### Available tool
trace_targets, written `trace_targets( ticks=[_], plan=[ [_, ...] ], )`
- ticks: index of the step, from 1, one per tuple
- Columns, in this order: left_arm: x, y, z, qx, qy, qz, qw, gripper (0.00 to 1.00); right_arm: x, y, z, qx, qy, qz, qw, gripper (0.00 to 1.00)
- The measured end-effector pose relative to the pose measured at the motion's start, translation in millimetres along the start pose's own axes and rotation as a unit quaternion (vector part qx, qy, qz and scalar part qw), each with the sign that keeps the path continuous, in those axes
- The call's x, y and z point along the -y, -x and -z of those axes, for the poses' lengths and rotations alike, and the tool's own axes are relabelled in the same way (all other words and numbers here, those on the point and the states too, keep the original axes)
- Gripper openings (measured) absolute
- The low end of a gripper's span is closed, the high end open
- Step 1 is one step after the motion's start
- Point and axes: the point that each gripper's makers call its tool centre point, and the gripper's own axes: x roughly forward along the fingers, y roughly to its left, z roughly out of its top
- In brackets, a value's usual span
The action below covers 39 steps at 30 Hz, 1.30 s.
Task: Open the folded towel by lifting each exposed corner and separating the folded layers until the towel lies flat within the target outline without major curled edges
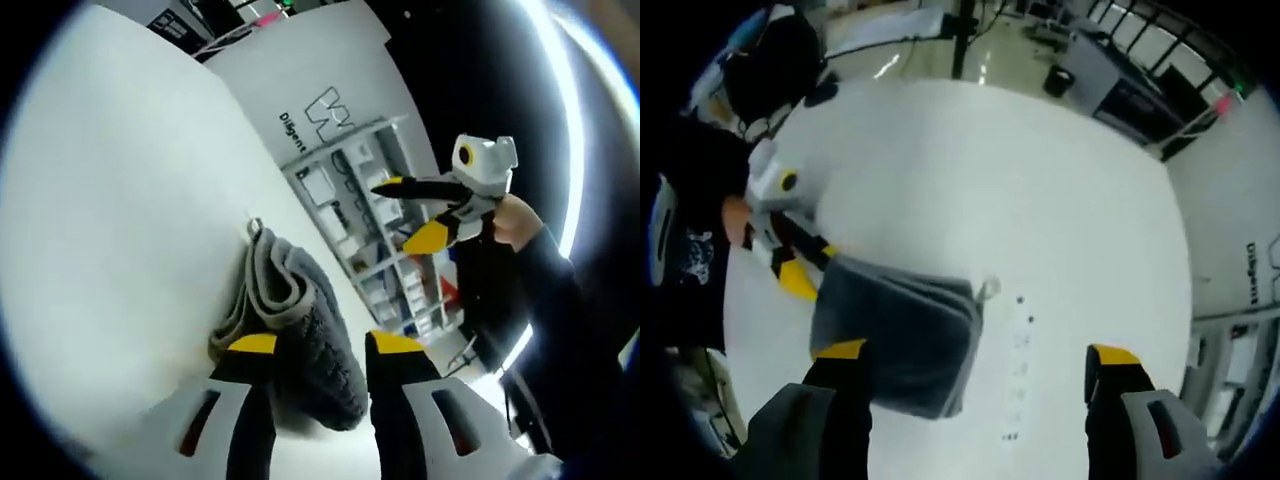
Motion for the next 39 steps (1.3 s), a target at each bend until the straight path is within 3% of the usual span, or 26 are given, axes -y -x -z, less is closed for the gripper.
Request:
trace_targets(
  ticks=[6, 14, 23, 39],
  plan=[
    [0.1, 1, 2.8, -0.001, -0.003, 0.0, 1.0, 0.26, -3, -6, 1.0, 0.005, -0.015, -0.01, 0.9998, 0.82],
    [1.1, 2, 3.9, 0.0, -0.001, 0.002, 1.0, 0.22, -9, -11, 2.2, -0.004, -0.005, -0.021, 0.9998, 0.8],
    [4.5, 3, 3.9, -0.001, 0.002, 0.011, 0.9999, 0.15, -17, -27, 7.2, -0.017, -0.008, -0.037, 0.9991, 0.71],
    [4.0, 3, 2.8, 0.003, 0.011, 0.01, 0.9999, 0.1, -25, -58, 4.9, -0.016, -0.011, -0.057, 0.9982, 0.67]
  ],
)
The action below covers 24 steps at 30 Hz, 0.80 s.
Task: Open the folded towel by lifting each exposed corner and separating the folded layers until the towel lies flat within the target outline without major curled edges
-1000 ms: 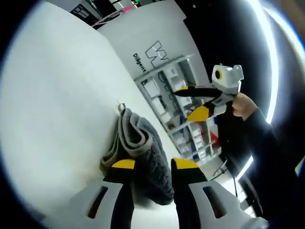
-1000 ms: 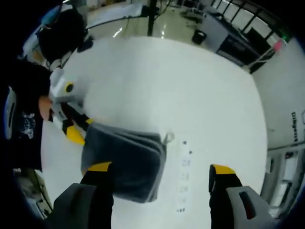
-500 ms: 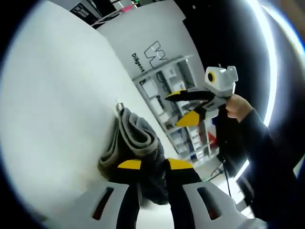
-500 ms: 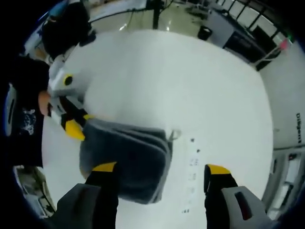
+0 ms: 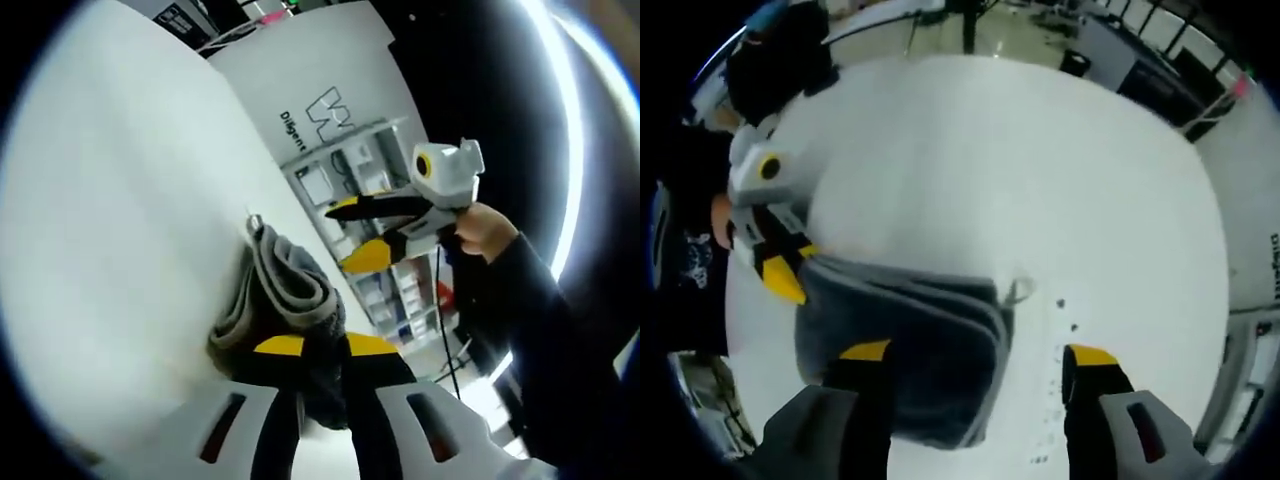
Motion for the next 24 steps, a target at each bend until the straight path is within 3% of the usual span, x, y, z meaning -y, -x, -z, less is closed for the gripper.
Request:
trace_targets(
  ticks=[16, 24],
  plan=[
    [10.6, 1, -1.3, 0.001, -0.014, 0.023, 0.9997, 0.05, -8, -14, 5.9, -0.017, 0.014, -0.02, 0.9996, 0.63],
    [10.5, 3, -0.8, 0.0, -0.015, 0.023, 0.9996, 0.05, -11, -19, -1.9, -0.01, 0.023, -0.024, 0.9994, 0.58]
  ],
)
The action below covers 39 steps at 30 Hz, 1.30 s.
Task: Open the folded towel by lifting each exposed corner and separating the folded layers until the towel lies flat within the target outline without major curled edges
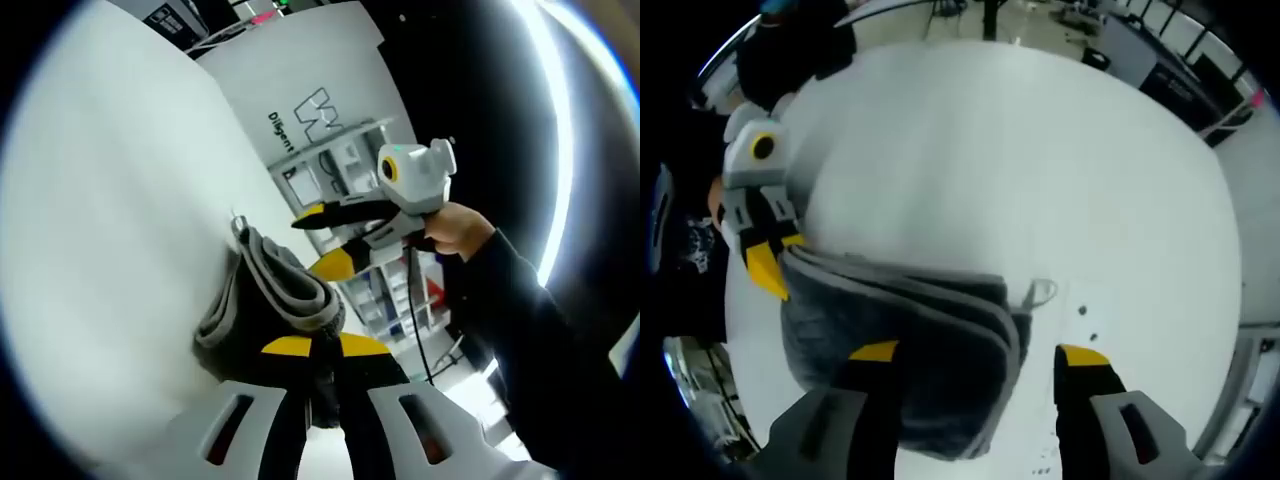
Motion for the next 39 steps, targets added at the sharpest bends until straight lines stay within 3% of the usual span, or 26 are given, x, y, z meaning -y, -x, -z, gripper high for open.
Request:
trace_targets(
  ticks=[6, 9, 15, 19, 21, 24, 26, 29, 32, 33, 34, 35, 36, 38, 39],
  plan=[
    [2.2, -1, 0.1, 0.001, -0.001, 0.003, 1.0, 0.05, -1, 4, -5.0, -0.003, -0.01, 0.0, 0.9999, 0.55],
    [2.2, -1, 0.7, 0.001, -0.003, 0.003, 1.0, 0.05, -3, 8, -16.4, 0.022, -0.063, -0.01, 0.9977, 0.51],
    [2.9, -1, 2.4, 0.0, -0.004, 0.005, 1.0, 0.05, 4, 8, -8.3, -0.002, -0.059, 0.01, 0.9982, 0.5],
    [2.5, -2, 2.8, 0.001, -0.015, 0.002, 0.9999, 0.05, 9, 7, -11.4, -0.001, -0.144, 0.011, 0.9895, 0.47],
    [2.3, -2, 3.3, 0.0, -0.013, 0.002, 0.9999, 0.05, 9, 7, -13.5, -0.01, -0.156, 0.017, 0.9875, 0.41],
    [3.5, -2, 3.7, 0.001, -0.013, 0.003, 0.9999, 0.05, 7, 7, -21.3, -0.007, -0.217, 0.019, 0.9759, 0.39],
    [4.4, -2, 3.6, 0.001, -0.014, 0.004, 0.9999, 0.05, 13, 7, -22.6, -0.012, -0.23, 0.022, 0.9728, 0.47],
    [5.5, -1, 3.0, 0.002, -0.015, 0.005, 0.9999, 0.05, 22, 5, -19.3, -0.027, -0.24, 0.047, 0.9691, 0.44],
    [5.9, 0, 2.6, 0.002, -0.016, 0.006, 0.9999, 0.05, 24, 0, -17.0, -0.034, -0.246, 0.05, 0.9673, 0.44],
    [6.1, 0, 3.0, 0.001, -0.016, 0.006, 0.9999, 0.05, 14, -2, -14.5, -0.035, -0.246, 0.051, 0.9673, 0.44],
    [6.1, 0, 3.3, 0.001, -0.015, 0.007, 0.9999, 0.05, 5, -5, -17.5, -0.027, -0.213, 0.041, 0.9758, 0.44],
    [5.9, 0, 3.6, 0.001, -0.015, 0.007, 0.9999, 0.05, -1, -8, -23.2, -0.016, -0.15, 0.025, 0.9883, 0.43],
    [5.3, 0, 3.7, 0.001, -0.013, 0.007, 0.9999, 0.05, -9, -9, -17.3, -0.034, -0.14, 0.014, 0.9895, 0.42],
    [3.5, 1, 3.3, 0.001, -0.012, 0.006, 0.9999, 0.05, -11, -13, -20.3, -0.021, -0.094, 0.007, 0.9954, 0.43],
    [2.1, 2, 2.7, 0.001, -0.011, 0.005, 0.9999, 0.05, -10, -12, -16.6, -0.029, -0.104, 0.007, 0.9941, 0.43]
  ],
)
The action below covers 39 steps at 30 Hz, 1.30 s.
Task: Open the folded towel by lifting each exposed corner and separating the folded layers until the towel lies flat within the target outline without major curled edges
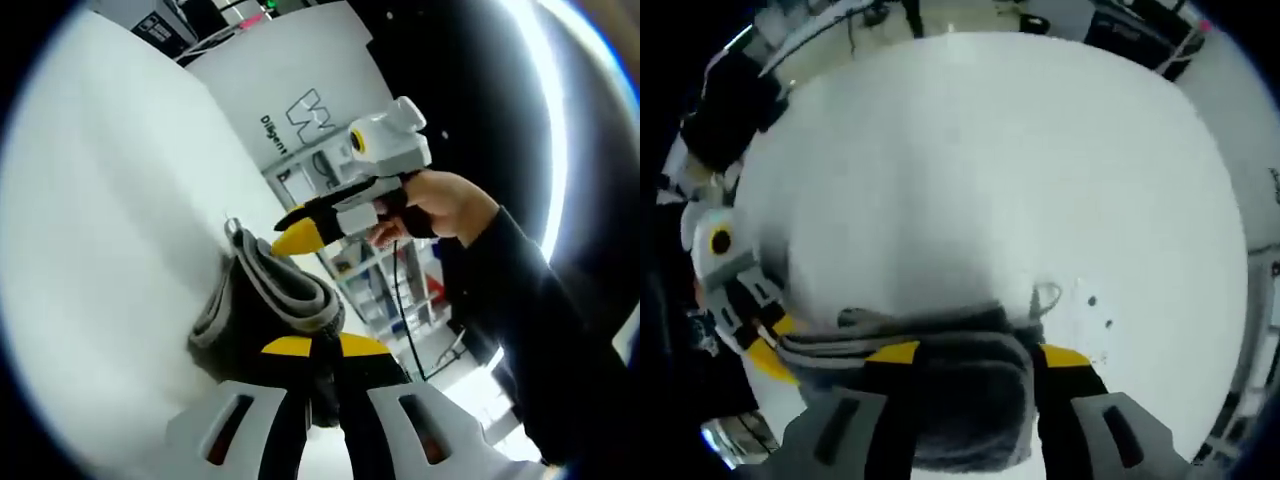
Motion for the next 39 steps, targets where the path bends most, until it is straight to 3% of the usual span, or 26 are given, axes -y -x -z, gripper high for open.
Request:
trace_targets(
  ticks=[1, 3, 7, 11, 16, 25, 28, 39],
  plan=[
    [-1.3, 1, -0.5, 0.0, 0.002, 0.0, 1.0, 0.05, 4, 1, -0.6, 0.002, 0.001, 0.002, 1.0, 0.43],
    [-2.8, 1, -1.2, 0.002, 0.006, -0.001, 1.0, 0.05, 14, 6, -1.1, 0.01, 0.045, 0.006, 0.9989, 0.43],
    [-2.7, 1, -0.1, 0.001, 0.009, -0.001, 1.0, 0.05, 24, 13, 8.6, 0.004, 0.057, 0.006, 0.9983, 0.41],
    [-1.7, 1, 0.1, 0.002, 0.01, 0.001, 1.0, 0.05, 19, 8, 14.3, 0.003, 0.068, -0.005, 0.9977, 0.43],
    [-1.8, 1, 1.0, 0.0, 0.01, 0.001, 0.9999, 0.05, 19, 1, 10.8, 0.01, 0.121, -0.001, 0.9927, 0.42],
    [-2.6, 1, 3.2, -0.001, 0.013, 0.003, 0.9999, 0.05, 9, -15, 12.9, -0.004, 0.136, -0.027, 0.9903, 0.41],
    [-3.6, 1, 2.7, -0.002, 0.014, 0.003, 0.9999, 0.05, 5, -18, 14.2, -0.007, 0.142, -0.035, 0.9892, 0.36],
    [-5.0, 0, 2.6, -0.002, 0.016, 0.004, 0.9999, 0.05, 3, -23, 11.7, -0.006, 0.165, -0.038, 0.9855, 0.34]
  ],
)
